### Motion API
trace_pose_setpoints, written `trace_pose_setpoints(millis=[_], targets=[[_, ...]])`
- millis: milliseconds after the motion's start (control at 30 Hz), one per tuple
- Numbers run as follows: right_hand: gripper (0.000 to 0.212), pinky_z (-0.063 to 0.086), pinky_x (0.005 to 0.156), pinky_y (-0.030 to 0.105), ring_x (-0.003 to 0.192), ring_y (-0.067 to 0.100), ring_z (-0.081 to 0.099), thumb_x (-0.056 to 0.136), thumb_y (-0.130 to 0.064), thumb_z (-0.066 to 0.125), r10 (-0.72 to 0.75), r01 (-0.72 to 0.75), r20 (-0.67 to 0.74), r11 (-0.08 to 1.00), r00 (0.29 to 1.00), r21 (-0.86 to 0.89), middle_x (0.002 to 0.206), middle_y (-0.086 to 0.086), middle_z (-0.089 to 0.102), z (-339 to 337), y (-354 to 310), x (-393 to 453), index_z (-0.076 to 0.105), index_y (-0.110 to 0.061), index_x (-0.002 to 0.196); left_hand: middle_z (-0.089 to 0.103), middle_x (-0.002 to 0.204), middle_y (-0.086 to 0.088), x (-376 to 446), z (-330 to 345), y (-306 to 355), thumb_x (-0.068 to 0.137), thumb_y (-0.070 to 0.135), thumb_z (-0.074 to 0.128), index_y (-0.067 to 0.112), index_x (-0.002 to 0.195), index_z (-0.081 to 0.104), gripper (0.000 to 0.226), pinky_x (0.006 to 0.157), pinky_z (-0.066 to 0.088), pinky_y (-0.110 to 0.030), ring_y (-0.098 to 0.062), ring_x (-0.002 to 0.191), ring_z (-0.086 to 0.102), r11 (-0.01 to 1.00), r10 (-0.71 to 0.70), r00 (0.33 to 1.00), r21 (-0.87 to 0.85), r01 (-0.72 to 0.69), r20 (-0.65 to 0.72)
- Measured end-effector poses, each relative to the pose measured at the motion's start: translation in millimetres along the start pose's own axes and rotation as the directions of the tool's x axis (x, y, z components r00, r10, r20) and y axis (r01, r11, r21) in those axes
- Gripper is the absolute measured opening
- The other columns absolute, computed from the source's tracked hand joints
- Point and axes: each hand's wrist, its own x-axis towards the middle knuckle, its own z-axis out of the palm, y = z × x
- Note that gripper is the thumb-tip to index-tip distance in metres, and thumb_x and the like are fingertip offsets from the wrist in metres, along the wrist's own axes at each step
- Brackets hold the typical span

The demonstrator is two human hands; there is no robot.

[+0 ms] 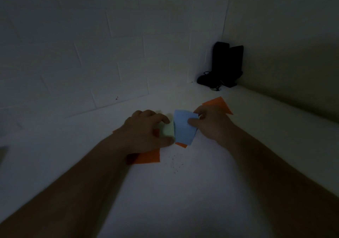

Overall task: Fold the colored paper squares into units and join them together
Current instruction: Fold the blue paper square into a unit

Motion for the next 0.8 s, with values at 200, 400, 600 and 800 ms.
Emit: trace_pose_setpoints(millis=[200, 400, 600, 800], targets=[[0.009, 0.041, 0.05, 0.021, 0.058, 0.011, 0.055, 0.091, -0.02, 0.073, 0.049, 0.023, -0.137, 0.879, 0.989, 0.476, 0.071, 0.0, 0.063, -19.4, -15.4, -6.5, 0.067, -0.014, 0.088, 0.051, 0.141, 0.007, -1.8, -6.4, -7.5, 0.068, 0.084, 0.035, 0.049, 0.136, 0.043, 0.076, 0.111, 0.035, -0.051, -0.027, 0.133, 0.043, 0.999, 0.0, 0.998, -0.033, -0.002, -0.06], [0.01, 0.042, 0.059, 0.034, 0.061, 0.015, 0.053, 0.091, -0.019, 0.072, 0.02, 0.06, -0.112, 0.747, 0.994, 0.662, 0.067, 0.003, 0.059, -17.3, -33.5, -20.4, 0.067, -0.02, 0.083, 0.064, 0.102, 0.013, -11.6, -25.0, 19.4, 0.099, 0.05, 0.046, 0.039, 0.102, 0.075, 0.032, 0.087, 0.046, -0.031, -0.002, 0.095, 0.058, 0.695, -0.202, 0.922, -0.711, -0.102, -0.33], [0.01, 0.044, 0.062, 0.031, 0.06, 0.015, 0.053, 0.094, -0.015, 0.066, -0.027, 0.03, -0.017, 0.619, 0.999, 0.785, 0.063, 0.002, 0.055, -13.5, -41.3, -34.5, 0.061, -0.013, 0.085, 0.078, 0.099, -0.011, -16.7, -29.4, 32.2, 0.094, 0.016, 0.071, 0.006, 0.107, 0.075, 0.016, 0.079, 0.061, -0.039, -0.031, 0.092, 0.075, 0.406, -0.095, 0.985, -0.909, -0.095, -0.145], [0.027, 0.037, 0.054, 0.024, 0.044, 0.001, 0.046, 0.098, -0.008, 0.057, -0.061, 0.043, -0.011, 0.562, 0.998, 0.826, 0.049, -0.012, 0.05, -13.1, -42.2, -40.6, 0.06, -0.019, 0.074, 0.054, 0.066, -0.019, -10.9, -18.8, 25.9, 0.092, 0.025, 0.077, 0.029, 0.095, 0.081, 0.007, 0.061, 0.051, -0.032, -0.029, 0.057, 0.054, 0.605, -0.11, 0.961, -0.784, -0.138, -0.254]])
